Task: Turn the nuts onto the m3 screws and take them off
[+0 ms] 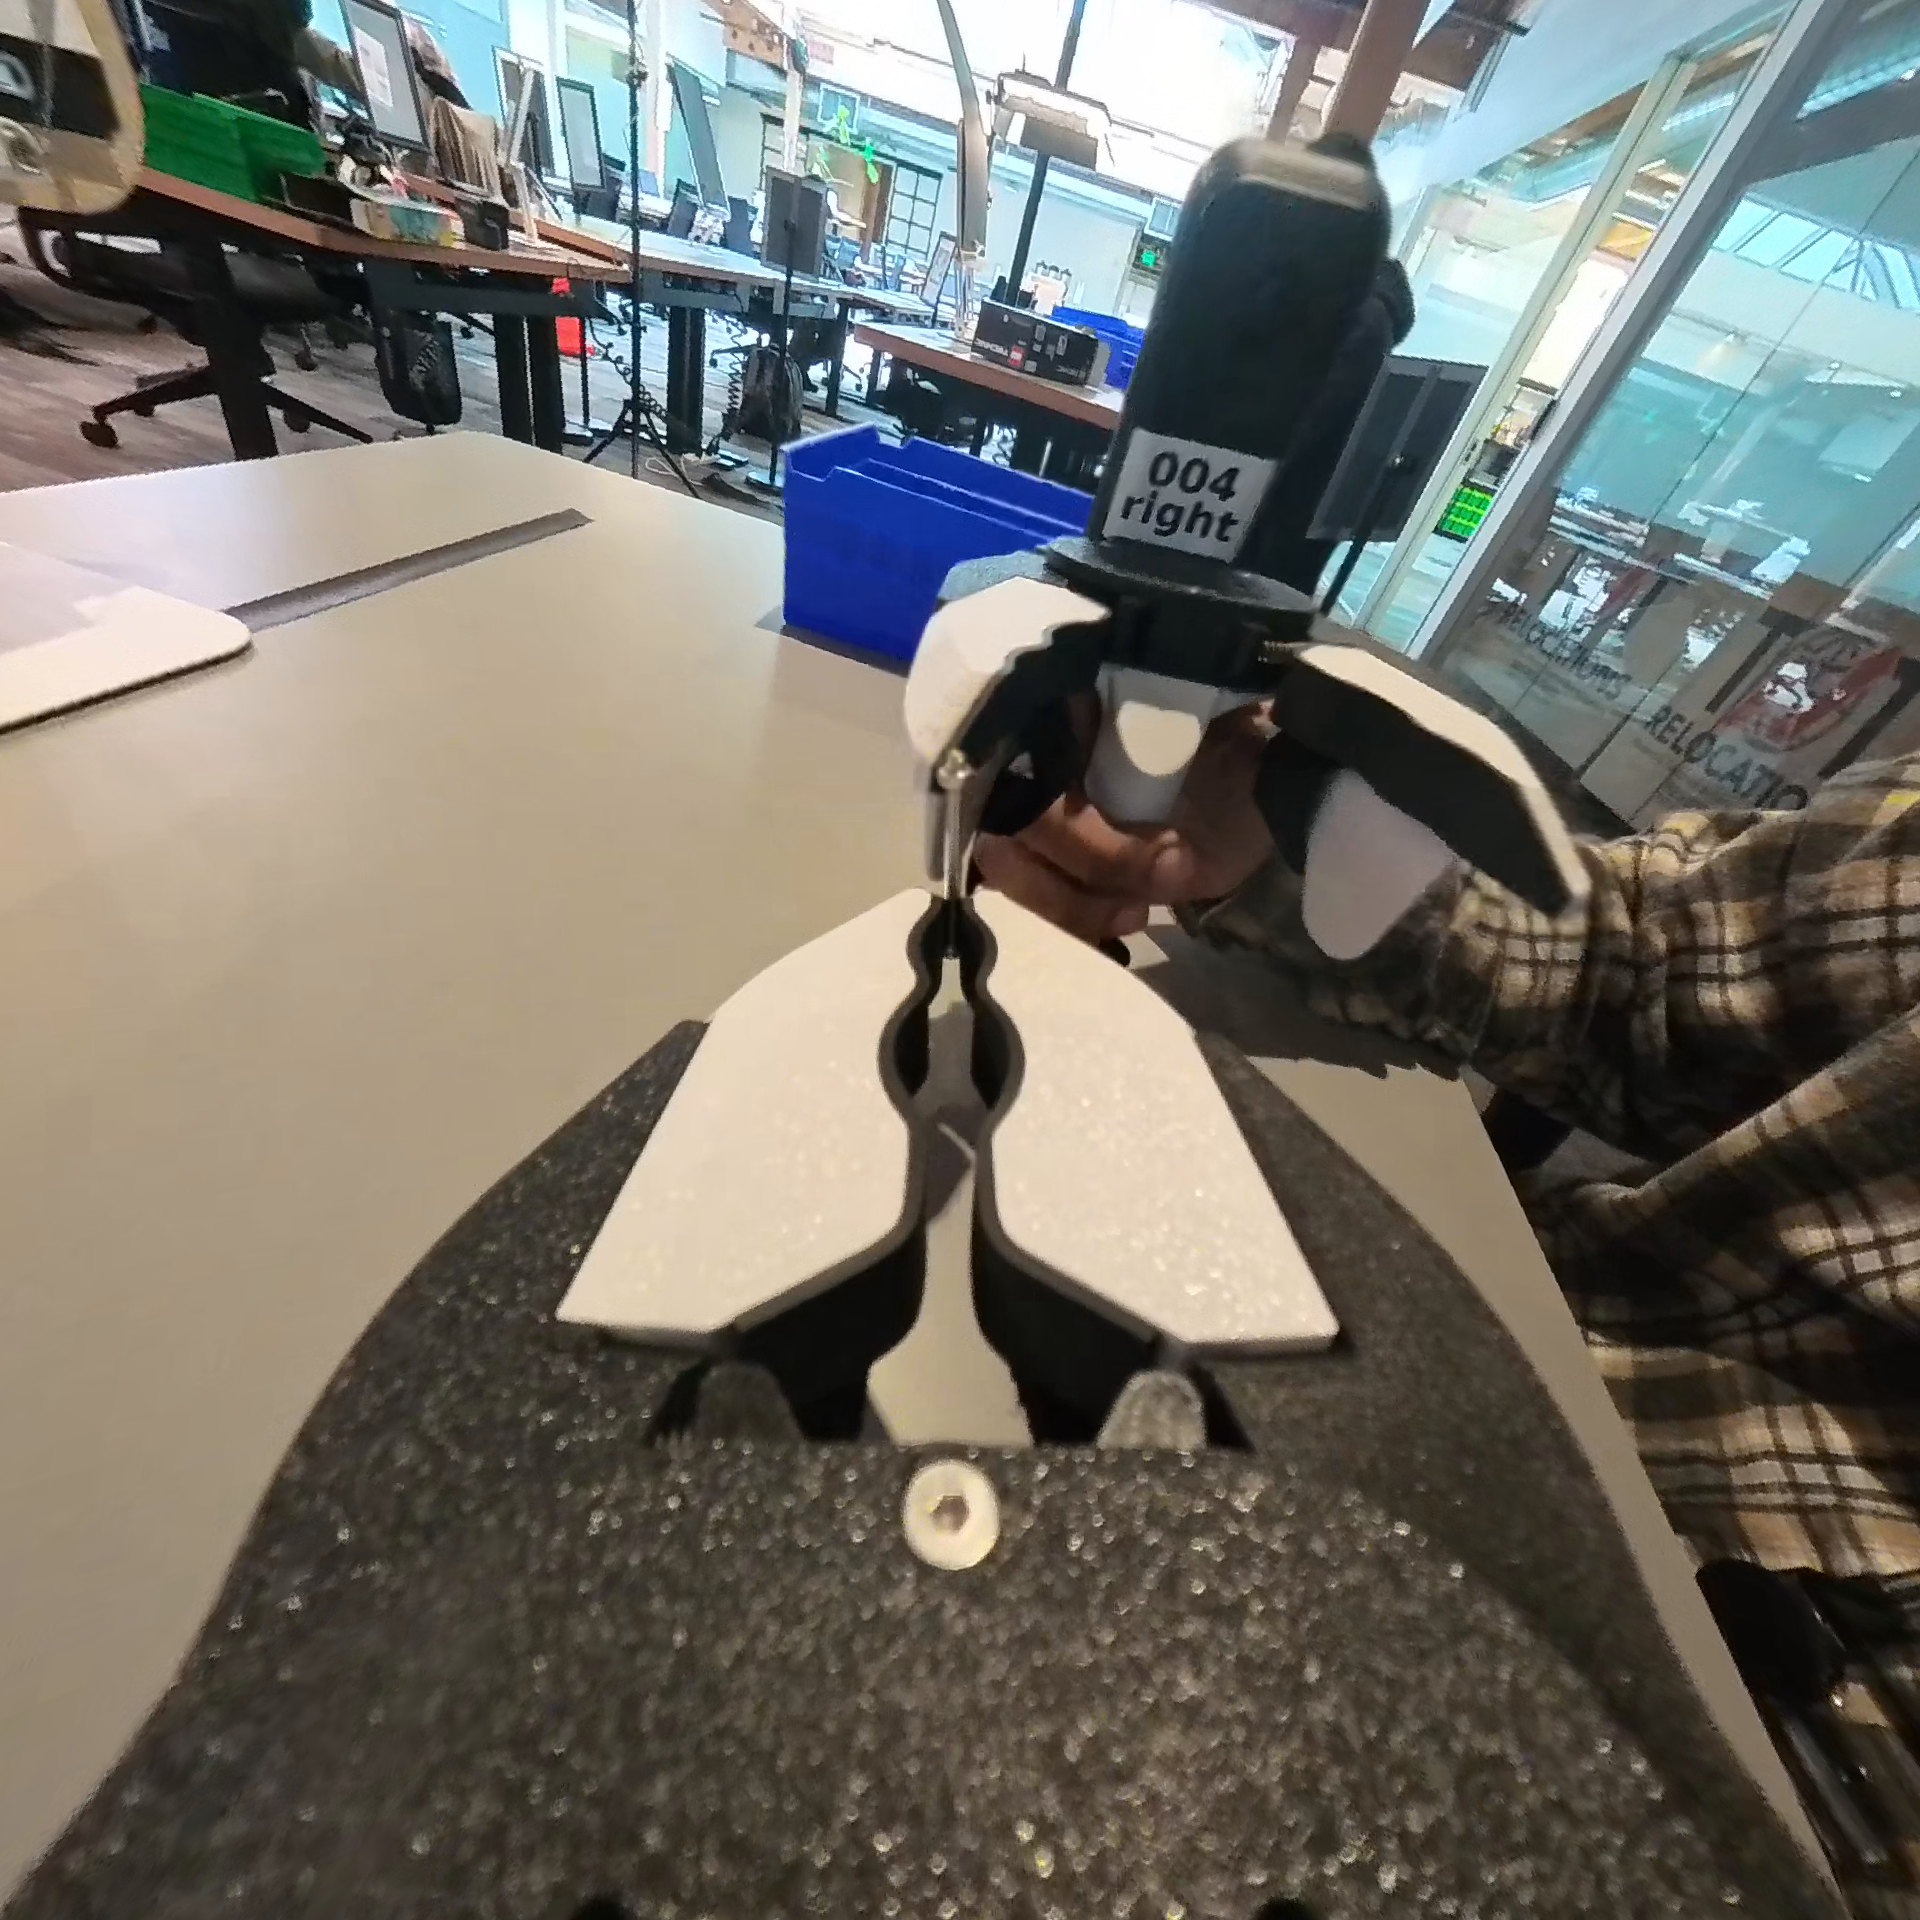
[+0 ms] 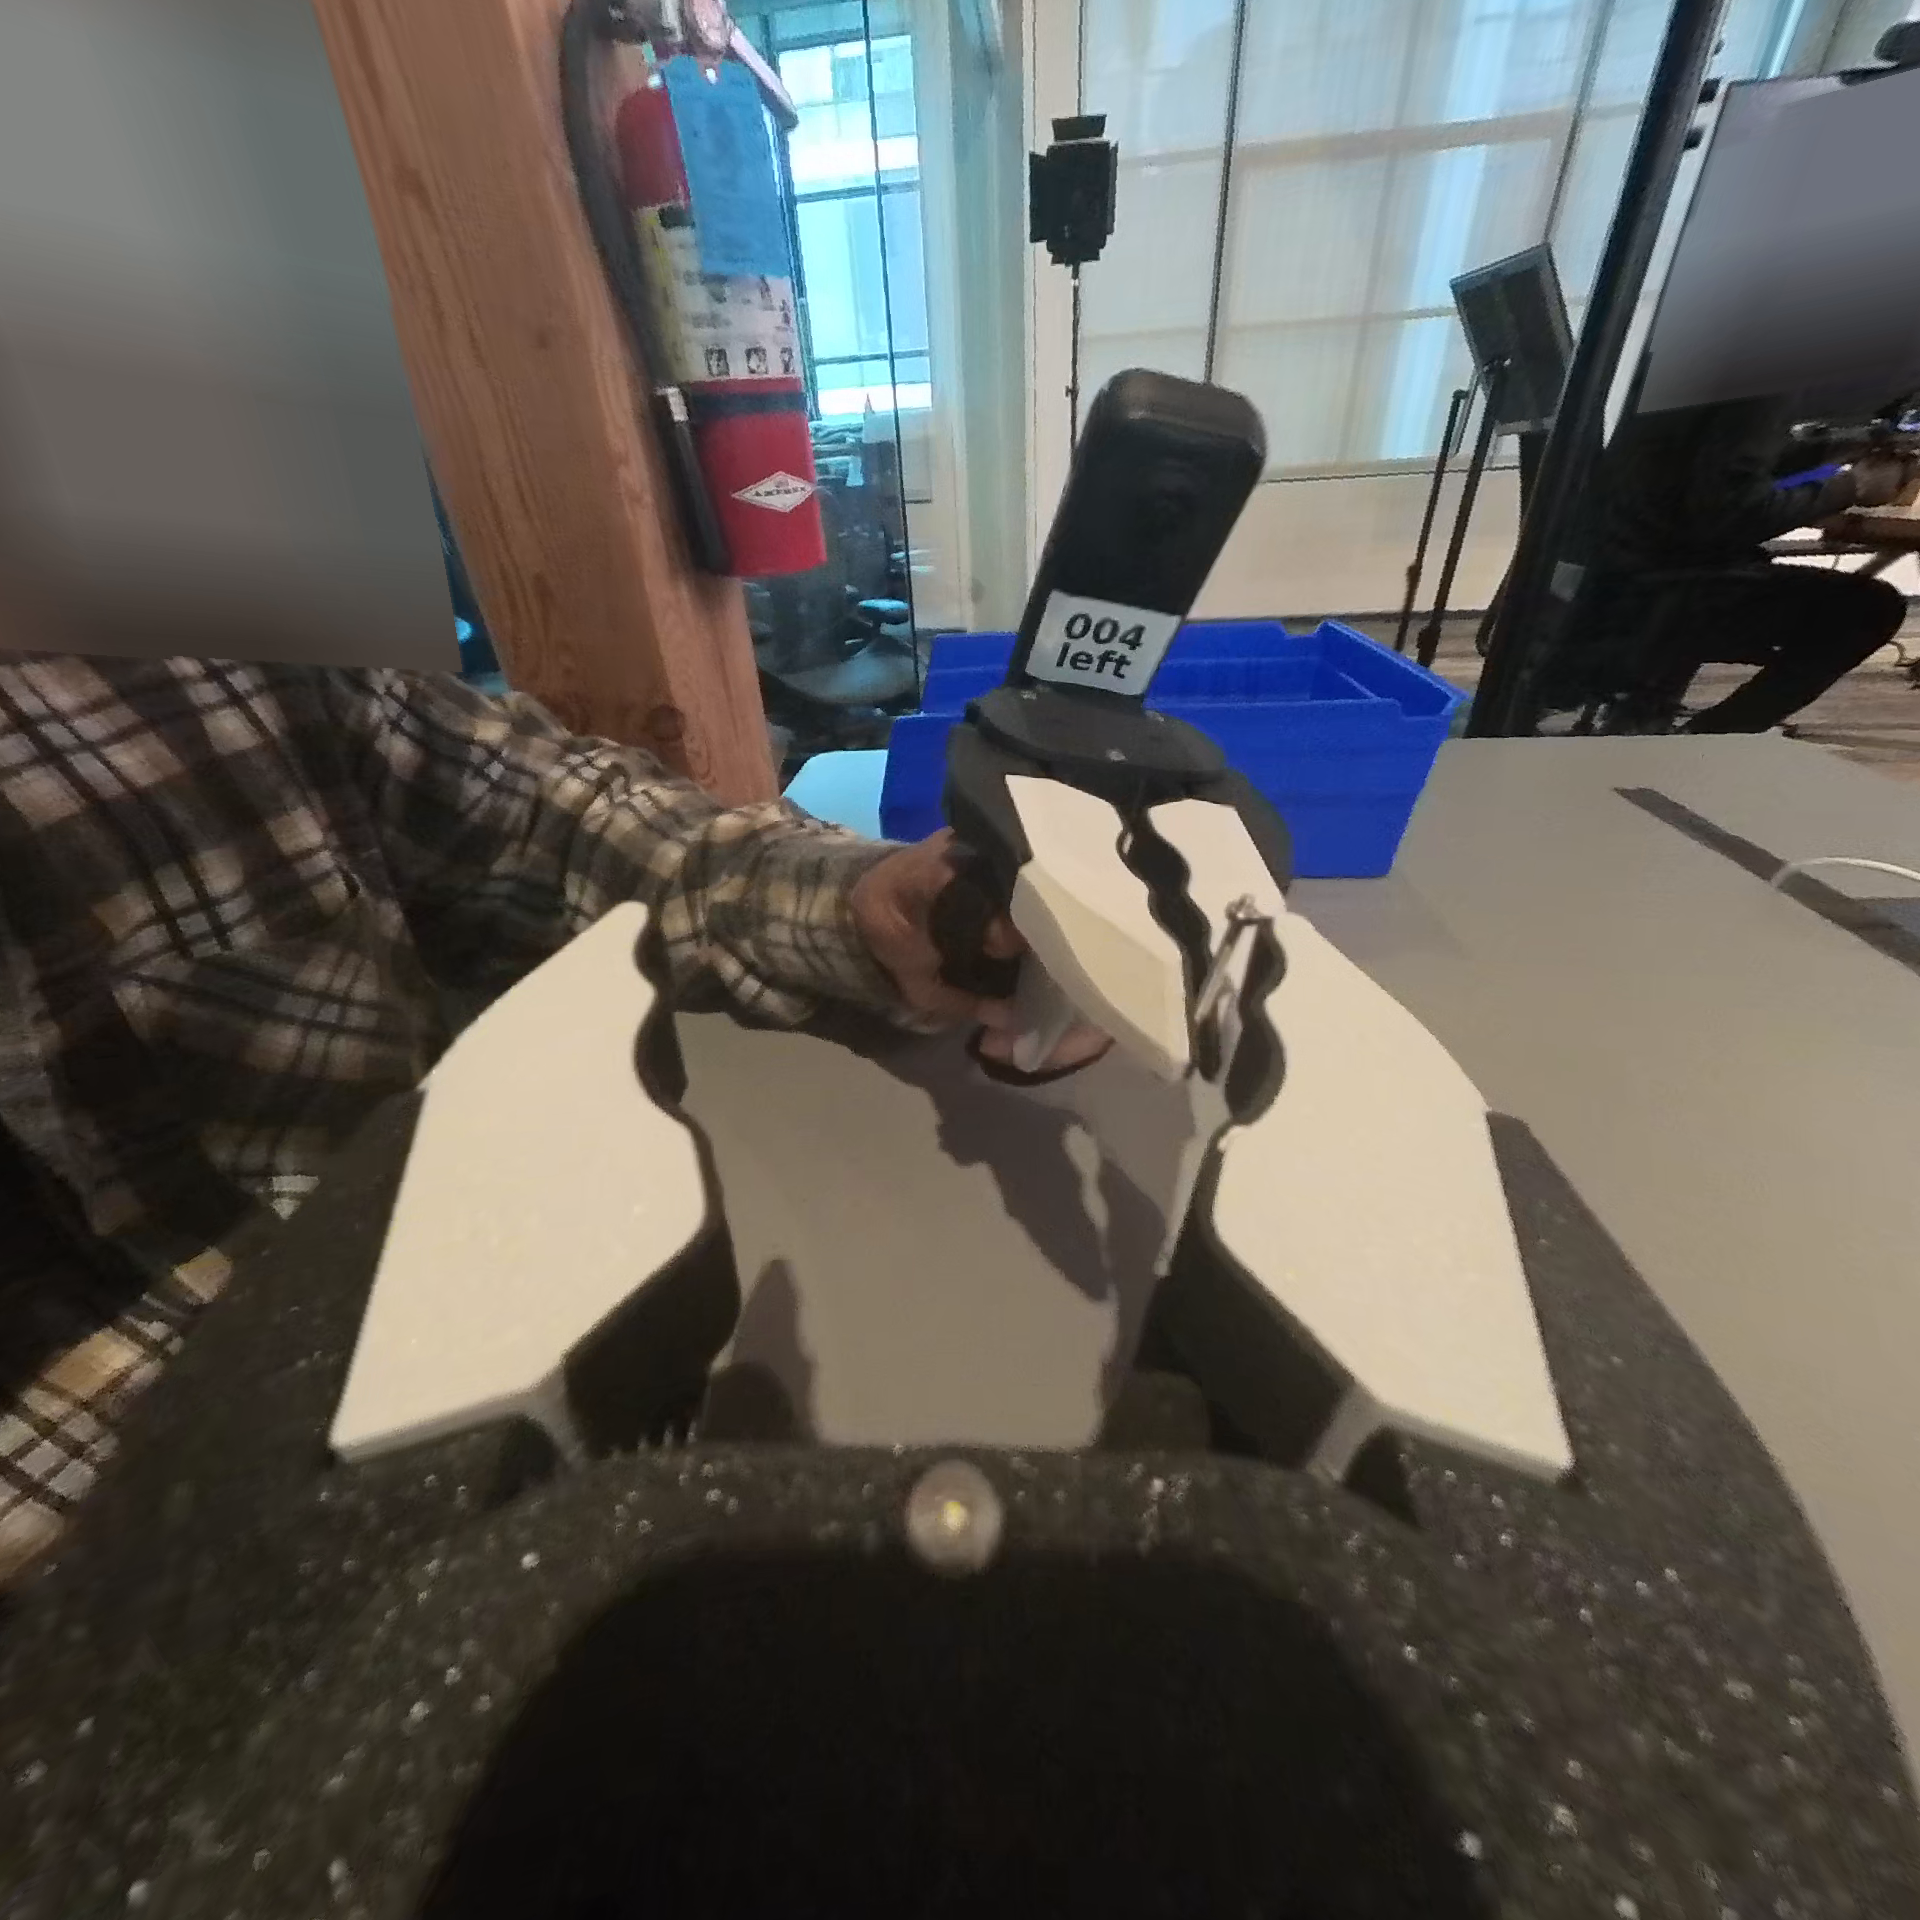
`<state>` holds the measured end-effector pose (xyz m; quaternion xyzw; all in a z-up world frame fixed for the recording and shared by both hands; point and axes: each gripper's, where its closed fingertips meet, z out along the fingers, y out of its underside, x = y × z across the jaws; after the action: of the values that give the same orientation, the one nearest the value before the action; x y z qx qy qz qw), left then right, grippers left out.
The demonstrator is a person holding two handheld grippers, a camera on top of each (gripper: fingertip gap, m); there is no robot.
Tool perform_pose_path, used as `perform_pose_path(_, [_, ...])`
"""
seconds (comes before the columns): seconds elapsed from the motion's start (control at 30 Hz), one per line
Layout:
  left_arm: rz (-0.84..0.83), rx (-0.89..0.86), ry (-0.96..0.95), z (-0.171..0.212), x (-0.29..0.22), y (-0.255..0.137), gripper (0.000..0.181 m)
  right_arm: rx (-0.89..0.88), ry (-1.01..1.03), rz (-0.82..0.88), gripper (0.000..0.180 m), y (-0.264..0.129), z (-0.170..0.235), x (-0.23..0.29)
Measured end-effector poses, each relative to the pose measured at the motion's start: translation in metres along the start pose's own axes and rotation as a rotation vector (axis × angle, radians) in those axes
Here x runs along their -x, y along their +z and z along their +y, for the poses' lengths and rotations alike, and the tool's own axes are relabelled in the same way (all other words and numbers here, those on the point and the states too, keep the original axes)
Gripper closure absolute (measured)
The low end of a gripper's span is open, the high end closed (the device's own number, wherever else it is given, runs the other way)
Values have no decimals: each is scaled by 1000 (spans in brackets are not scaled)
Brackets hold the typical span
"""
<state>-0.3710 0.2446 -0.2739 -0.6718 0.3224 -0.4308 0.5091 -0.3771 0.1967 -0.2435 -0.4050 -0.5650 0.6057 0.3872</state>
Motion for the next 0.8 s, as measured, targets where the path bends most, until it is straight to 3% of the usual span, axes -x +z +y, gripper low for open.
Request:
perform_pose_path(0.27, [13, 6, 2, 1, -3, 3, 179, -5, 8, -19, 69, 9, 0, 3])
perform_pose_path(0.4, [7, -17, -17, -3, 1, -2, 179, -36, 20, -2, 80, -4, -5, -2])
perform_pose_path(0.5, [22, -2, -5, 0, -5, 4, 179, -45, 45, 1, 71, 2, -3, -7])
perform_pose_path(0.8, [12, -11, -24, -2, -1, 0, 179, -57, 44, -2, 71, -2, -6, -6])
